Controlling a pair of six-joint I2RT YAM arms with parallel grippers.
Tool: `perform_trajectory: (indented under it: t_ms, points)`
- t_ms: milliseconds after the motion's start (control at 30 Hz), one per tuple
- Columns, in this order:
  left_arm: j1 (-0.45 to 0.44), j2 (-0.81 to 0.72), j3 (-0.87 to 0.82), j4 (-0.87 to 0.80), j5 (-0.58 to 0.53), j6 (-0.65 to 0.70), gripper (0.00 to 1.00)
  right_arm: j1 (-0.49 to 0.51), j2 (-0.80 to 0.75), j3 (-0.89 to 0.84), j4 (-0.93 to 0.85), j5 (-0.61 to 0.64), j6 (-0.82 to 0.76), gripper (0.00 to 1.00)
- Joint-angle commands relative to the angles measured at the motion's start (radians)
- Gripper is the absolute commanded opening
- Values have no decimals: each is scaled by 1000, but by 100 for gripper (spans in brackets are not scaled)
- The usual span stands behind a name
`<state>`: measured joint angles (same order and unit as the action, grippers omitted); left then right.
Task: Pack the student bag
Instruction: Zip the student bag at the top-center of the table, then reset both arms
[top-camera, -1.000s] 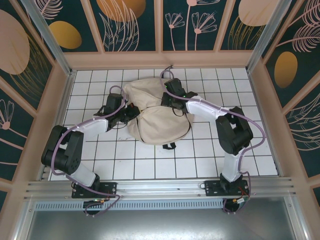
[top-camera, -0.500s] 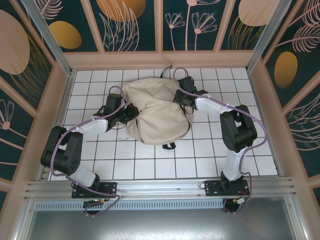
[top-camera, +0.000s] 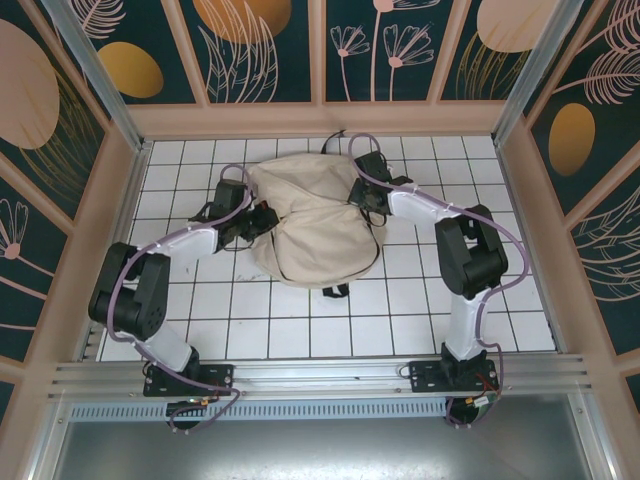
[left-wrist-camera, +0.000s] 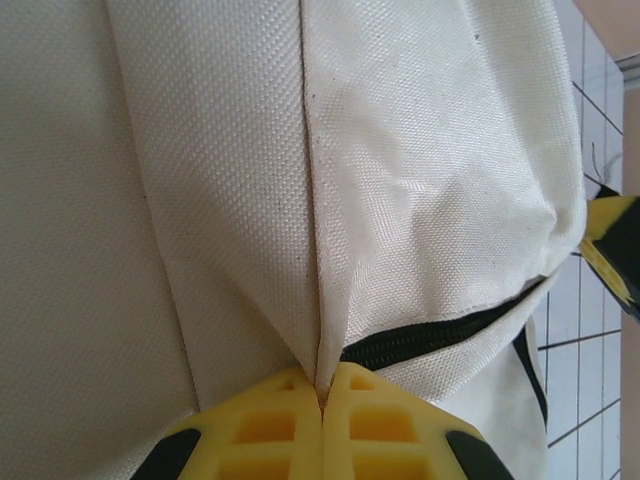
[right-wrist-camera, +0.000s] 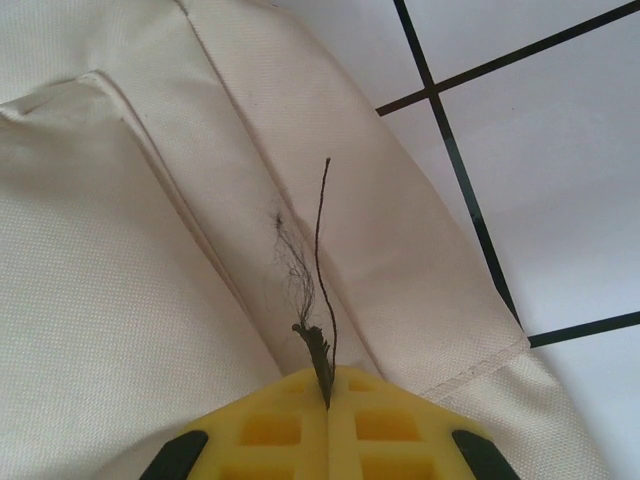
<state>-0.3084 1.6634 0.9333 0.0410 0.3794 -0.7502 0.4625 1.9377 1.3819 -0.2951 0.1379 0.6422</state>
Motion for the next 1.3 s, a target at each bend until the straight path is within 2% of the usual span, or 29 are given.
perform_trajectory:
  t_ms: [0, 100, 167, 200, 300, 333, 433, 500, 533, 600, 667, 733, 800, 867, 933, 1000, 1133, 1267]
  points:
    - [32, 45, 90, -31, -85, 57, 0, -35, -67, -8, -40, 58, 50, 0]
    - [34, 90, 149, -78, -105, 74, 1, -24, -95, -39, -28, 43, 70, 0]
    - [34, 89, 179, -108, -122, 82, 21, -23, -127, -49, -11, 17, 72, 1]
    - [33, 83, 193, -127, -130, 90, 32, -22, -146, -50, 0, 7, 67, 7]
    - [34, 56, 232, -175, -171, 110, 63, -19, -217, -45, 36, -21, 27, 38]
    - [34, 12, 243, -195, -193, 117, 70, -18, -245, -45, 52, -34, 11, 46]
    - [34, -61, 272, -245, -259, 138, 82, -17, -325, -41, 75, -32, -32, 70]
    - [34, -112, 283, -271, -323, 153, 86, -19, -381, -38, 74, 11, -66, 84]
    - [36, -142, 287, -284, -366, 161, 88, -21, -407, -38, 74, 53, -91, 86]
    - [43, -199, 283, -293, -441, 184, 92, -20, -456, -55, 82, 166, -137, 90]
    - [51, -257, 259, -278, -566, 206, 98, -27, -506, -104, 126, 299, -201, 94]
    - [66, -321, 203, -227, -689, 236, 98, -34, -557, -185, 218, 457, -290, 96]
    - [83, -374, 124, -146, -799, 268, 98, -63, -600, -273, 318, 545, -364, 97]
    - [98, -423, 27, -41, -921, 279, 99, -120, -642, -377, 412, 555, -402, 97]
    - [115, -466, -107, 98, -1042, 298, 99, -199, -680, -467, 482, 484, -422, 97]
    - [139, -476, -180, 156, -1133, 289, 99, -270, -705, -570, 559, 455, -440, 97]
    - [155, -472, -302, 287, -1185, 348, 99, -352, -720, -763, 726, 478, -503, 99]
    - [155, -464, -462, 561, -1177, 531, 99, -380, -709, -900, 875, 406, -552, 99]
